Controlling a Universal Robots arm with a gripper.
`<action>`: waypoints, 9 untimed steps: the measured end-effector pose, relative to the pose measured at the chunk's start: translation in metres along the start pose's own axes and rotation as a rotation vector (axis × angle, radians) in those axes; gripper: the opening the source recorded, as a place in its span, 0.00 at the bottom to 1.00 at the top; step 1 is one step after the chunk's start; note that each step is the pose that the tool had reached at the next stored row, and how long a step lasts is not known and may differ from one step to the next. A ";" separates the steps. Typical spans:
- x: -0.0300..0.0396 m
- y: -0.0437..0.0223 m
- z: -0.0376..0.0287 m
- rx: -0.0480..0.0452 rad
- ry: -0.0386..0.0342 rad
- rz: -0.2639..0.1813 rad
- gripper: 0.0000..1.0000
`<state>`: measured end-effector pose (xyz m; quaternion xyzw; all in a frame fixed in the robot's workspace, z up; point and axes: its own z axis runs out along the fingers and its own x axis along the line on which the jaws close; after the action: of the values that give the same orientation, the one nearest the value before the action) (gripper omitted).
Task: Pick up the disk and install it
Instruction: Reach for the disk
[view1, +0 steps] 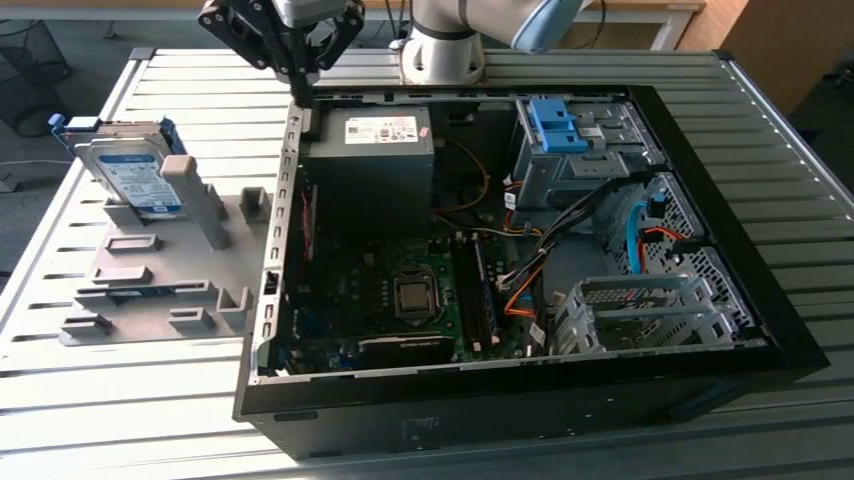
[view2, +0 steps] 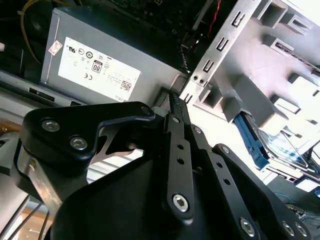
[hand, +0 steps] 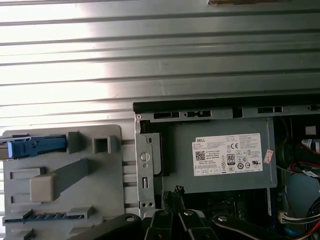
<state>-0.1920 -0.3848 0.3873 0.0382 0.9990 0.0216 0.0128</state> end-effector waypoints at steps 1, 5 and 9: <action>0.0005 0.0001 0.0001 -0.0001 -0.0001 0.000 0.11; 0.0010 0.0000 0.0003 -0.0001 0.0000 0.000 0.11; 0.0021 -0.0001 0.0002 -0.0001 0.0001 0.000 0.11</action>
<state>-0.1940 -0.3847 0.3870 0.0382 0.9990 0.0217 0.0127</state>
